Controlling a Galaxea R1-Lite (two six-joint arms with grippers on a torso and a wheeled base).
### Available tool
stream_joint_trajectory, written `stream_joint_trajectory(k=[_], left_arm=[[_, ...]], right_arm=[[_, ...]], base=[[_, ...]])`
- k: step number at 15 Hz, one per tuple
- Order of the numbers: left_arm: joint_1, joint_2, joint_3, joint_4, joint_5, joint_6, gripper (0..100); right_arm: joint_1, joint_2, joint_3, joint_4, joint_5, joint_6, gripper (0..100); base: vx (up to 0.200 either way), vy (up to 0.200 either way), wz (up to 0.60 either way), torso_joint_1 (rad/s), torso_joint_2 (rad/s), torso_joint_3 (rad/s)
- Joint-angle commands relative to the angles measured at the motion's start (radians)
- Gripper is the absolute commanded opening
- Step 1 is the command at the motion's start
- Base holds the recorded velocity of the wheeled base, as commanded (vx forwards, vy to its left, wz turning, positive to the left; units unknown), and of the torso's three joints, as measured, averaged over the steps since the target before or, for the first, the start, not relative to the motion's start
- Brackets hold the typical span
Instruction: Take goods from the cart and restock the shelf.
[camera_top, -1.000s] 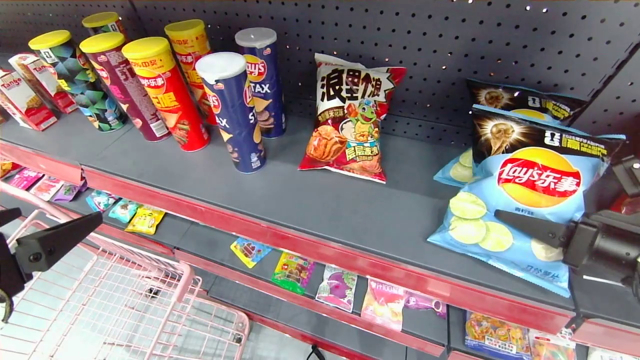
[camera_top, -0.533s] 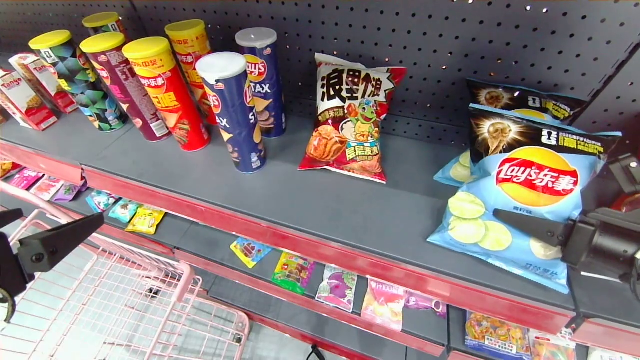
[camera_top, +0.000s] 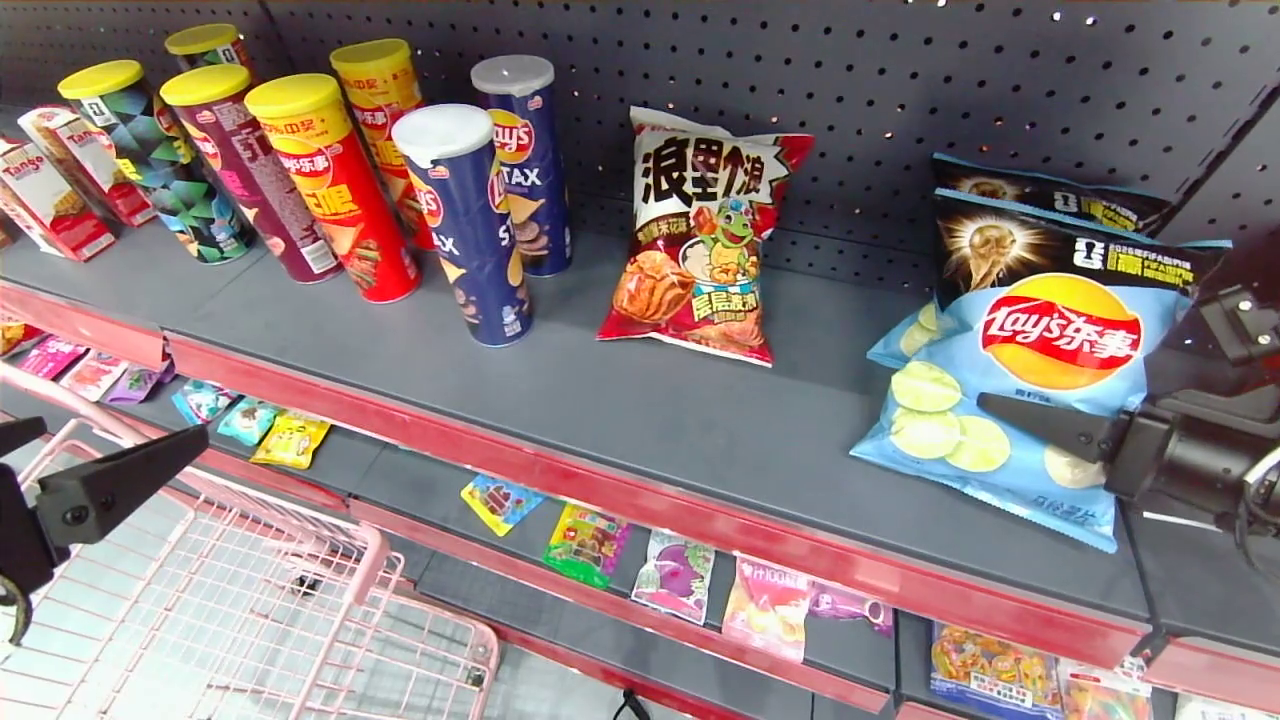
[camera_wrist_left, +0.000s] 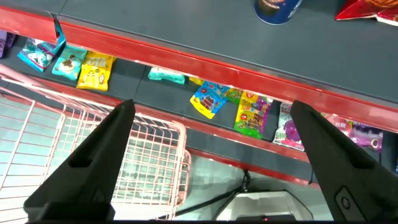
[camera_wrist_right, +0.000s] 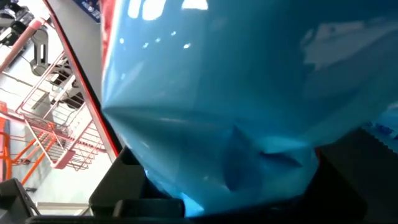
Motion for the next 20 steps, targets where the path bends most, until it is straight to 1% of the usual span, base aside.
stream_joint_trajectory(k=[1, 3, 7, 11, 16, 20], left_arm=[[0.0, 0.002, -0.001, 0.0, 0.001, 0.0, 100], [0.0, 0.002, -0.001, 0.0, 0.001, 0.0, 100], [0.0, 0.002, -0.001, 0.0, 0.002, 0.002, 100], [0.0, 0.0, -0.001, 0.0, 0.004, 0.002, 100], [0.0, 0.002, -0.002, 0.0, 0.004, 0.003, 100], [0.0, 0.002, -0.002, 0.0, 0.004, 0.003, 100]], right_arm=[[-0.005, 0.012, 0.02, 0.001, 0.0, 0.001, 0], [-0.01, 0.017, 0.021, 0.001, 0.001, 0.001, 0], [-0.03, 0.022, 0.021, 0.001, 0.07, -0.005, 0], [-0.03, 0.034, 0.012, -0.001, 0.07, -0.008, 0], [-0.036, 0.071, 0.018, -0.062, 0.069, -0.005, 0], [-0.036, 0.088, 0.02, -0.073, 0.07, -0.008, 0]], base=[[0.0, 0.0, 0.0, 0.0, 0.0, 0.0], [0.0, 0.0, 0.0, 0.0, 0.0, 0.0], [0.0, 0.0, 0.0, 0.0, 0.0, 0.0], [0.0, 0.0, 0.0, 0.0, 0.0, 0.0], [0.0, 0.0, 0.0, 0.0, 0.0, 0.0], [0.0, 0.0, 0.0, 0.0, 0.0, 0.0]])
